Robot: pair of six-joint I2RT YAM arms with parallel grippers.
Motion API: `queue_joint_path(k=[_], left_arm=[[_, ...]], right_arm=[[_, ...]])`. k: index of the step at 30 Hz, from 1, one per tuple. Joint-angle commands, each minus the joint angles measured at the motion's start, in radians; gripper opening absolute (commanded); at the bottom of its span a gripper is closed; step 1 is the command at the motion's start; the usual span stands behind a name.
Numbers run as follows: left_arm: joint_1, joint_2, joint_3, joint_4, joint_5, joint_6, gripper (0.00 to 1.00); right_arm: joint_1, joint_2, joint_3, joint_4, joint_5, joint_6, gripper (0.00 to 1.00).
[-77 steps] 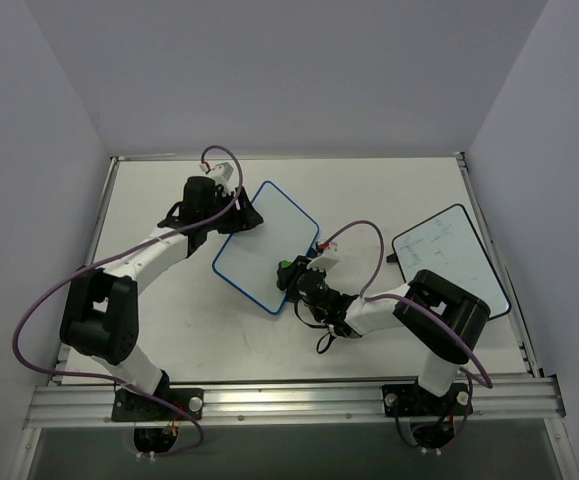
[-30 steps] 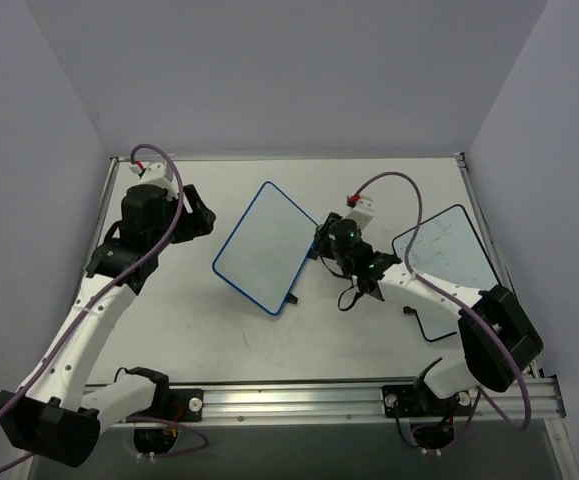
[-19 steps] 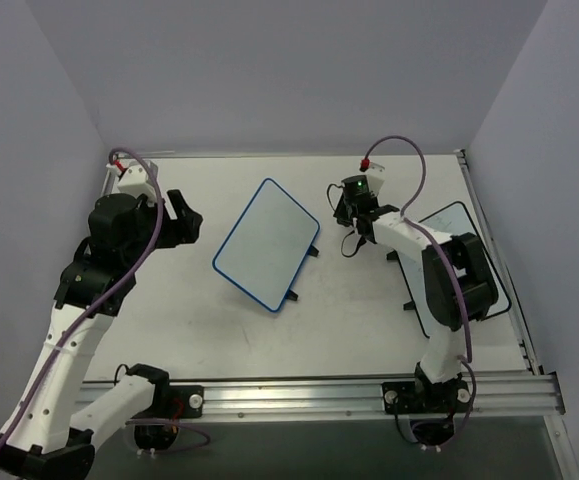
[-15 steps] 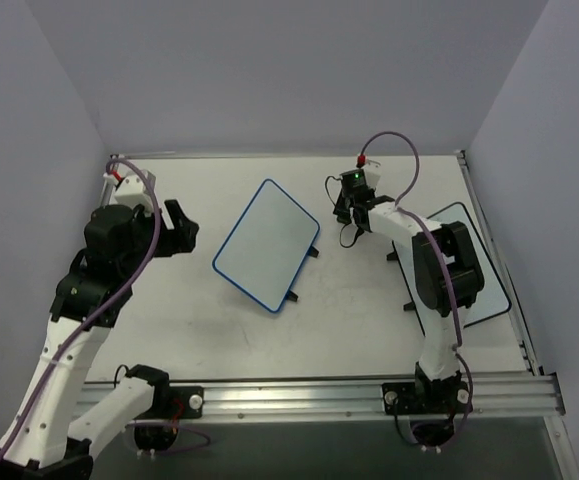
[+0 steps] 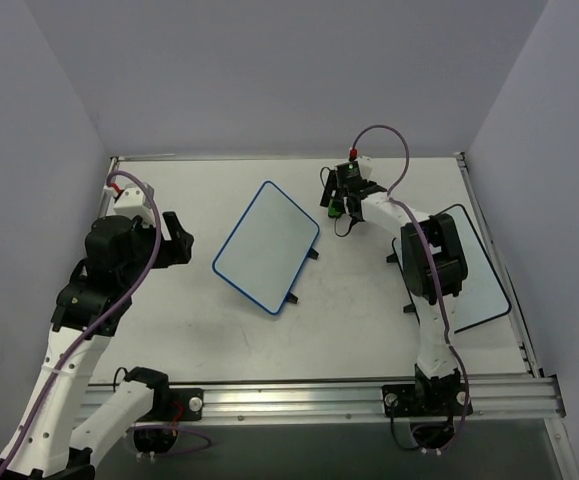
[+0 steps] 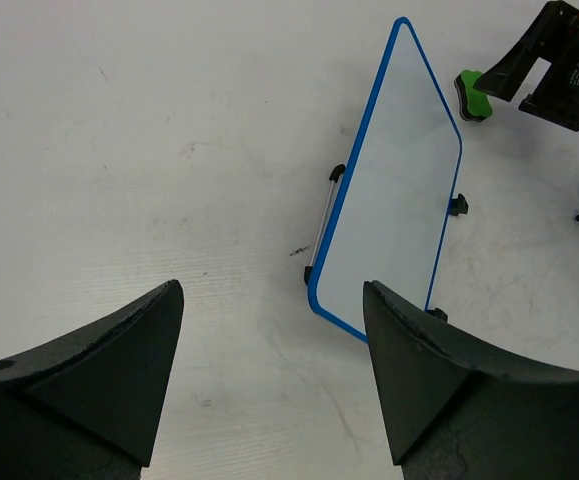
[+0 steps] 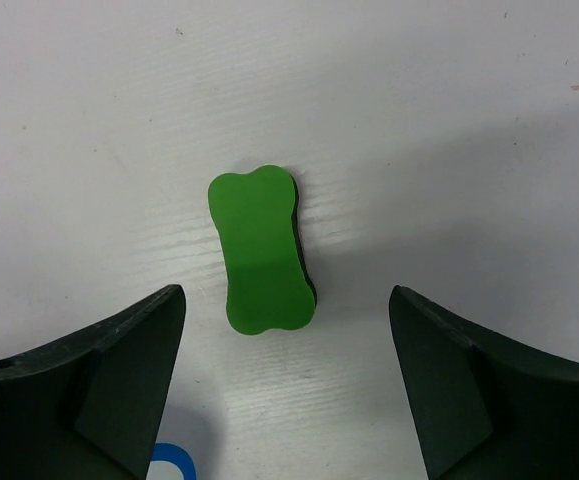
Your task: Erase the whiteboard
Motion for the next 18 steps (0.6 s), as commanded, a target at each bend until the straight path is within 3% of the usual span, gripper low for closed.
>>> queue_joint_path(k=[1, 4, 6, 10, 18], left_arm=[[0.021, -0.017, -0.002, 0.017, 0.028, 0.014, 0.81], [0.041, -0.017, -0.007, 0.025, 0.054, 0.012, 0.81], [0.052, -0.018, -0.008, 0.027, 0.065, 0.011, 0.81], [0.064, -0.027, -0.014, 0.034, 0.069, 0.0, 0.81], [0.082, -0.026, -0.014, 0.042, 0.124, 0.002, 0.81]], right_arm=[[0.014, -0.06, -0.01, 0.0, 0.007, -0.009, 0.79], [0.029, -0.141, -0.045, 0.012, 0.027, -0.015, 0.83], [0.049, -0.233, -0.102, 0.029, 0.041, -0.02, 1.0], [0.08, -0.428, -0.232, 0.07, 0.047, -0.011, 1.0], [0.198, -0.987, -0.589, 0.112, 0.1, -0.014, 1.0]])
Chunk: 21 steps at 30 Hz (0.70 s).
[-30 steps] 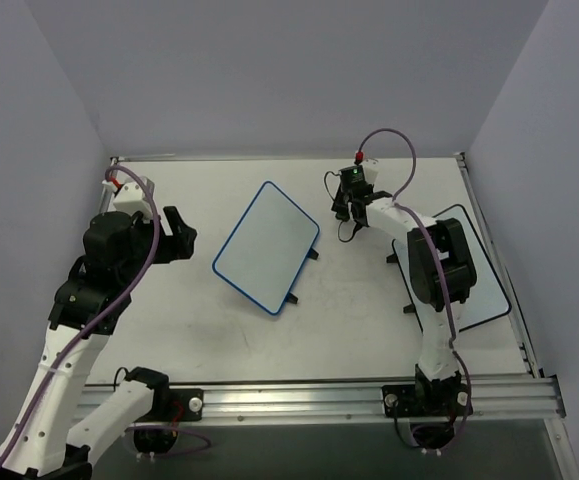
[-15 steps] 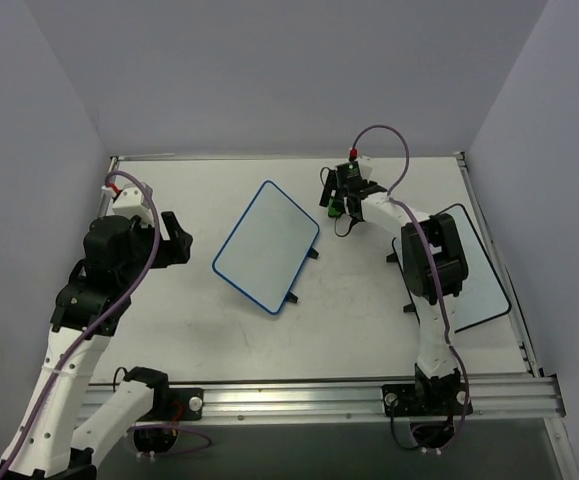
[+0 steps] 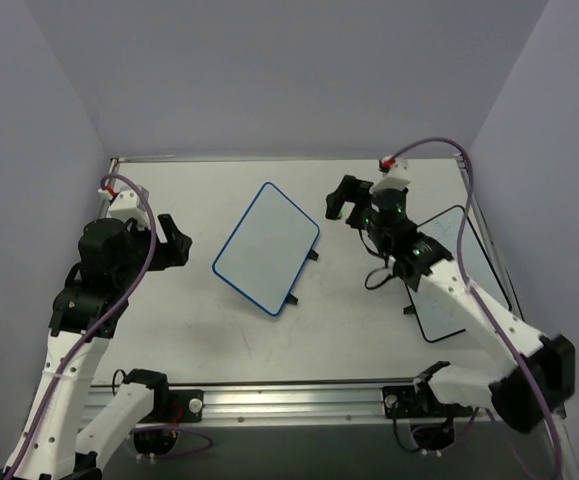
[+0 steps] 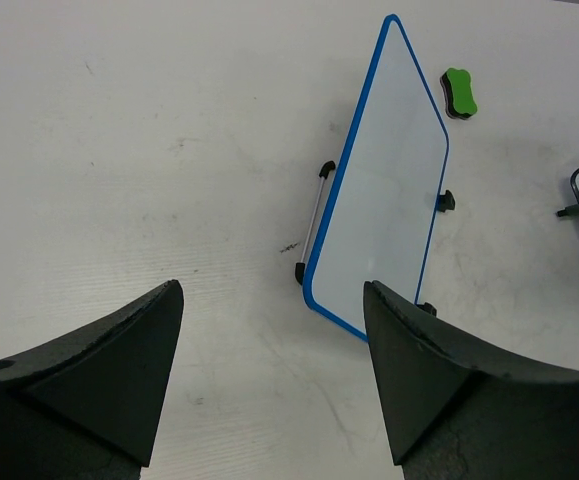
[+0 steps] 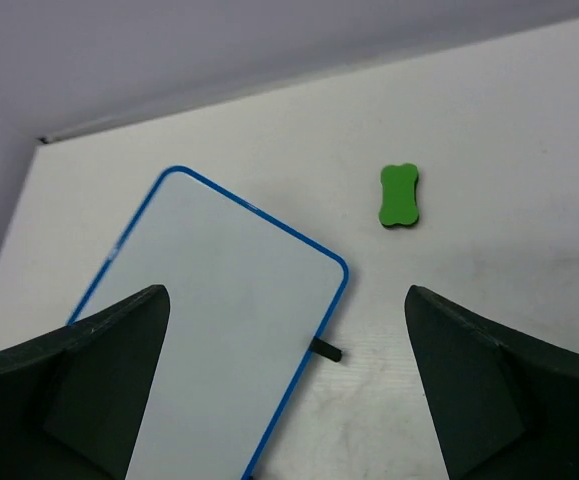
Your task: Erase the whiteboard
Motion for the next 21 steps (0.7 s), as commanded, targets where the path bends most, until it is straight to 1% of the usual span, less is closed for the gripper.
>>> queue_joint_path(k=[1, 2, 5, 8, 11, 14, 19, 21], left_arm=[[0.01, -0.015, 0.002, 0.035, 0.03, 0.002, 0.81], [0.01, -0.019, 0.002, 0.04, 0.03, 0.002, 0.81], [0.015, -0.025, -0.003, 0.043, 0.035, -0.001, 0.81], [0.016, -0.027, -0.001, 0.043, 0.044, -0.004, 0.81], [0.018, -0.035, -0.001, 0.042, 0.038, -0.002, 0.81], [0.016, -0.041, -0.004, 0.041, 0.035, -0.001, 0.82], [0.018, -0.042, -0.003, 0.041, 0.035, -0.001, 0.82], [0.018, -0.042, -0.003, 0.04, 0.036, -0.001, 0.82]], right_arm=[[0.023, -0.19, -0.129, 0.015, 0.067, 0.005, 1.0], [0.025, -0.271, -0.152, 0.006, 0.07, 0.018, 1.0], [0.022, -0.358, -0.182, -0.106, 0.102, 0.021, 1.0], [0.022, -0.408, -0.189, -0.16, 0.119, 0.004, 1.0], [0.02, -0.453, -0.214, -0.166, 0.122, -0.013, 1.0], [0.022, -0.456, -0.208, -0.188, 0.125, -0.015, 1.0], [0.02, -0.45, -0.216, -0.171, 0.062, -0.044, 1.0], [0.022, -0.468, -0.24, -0.143, 0.068, -0.038, 1.0]])
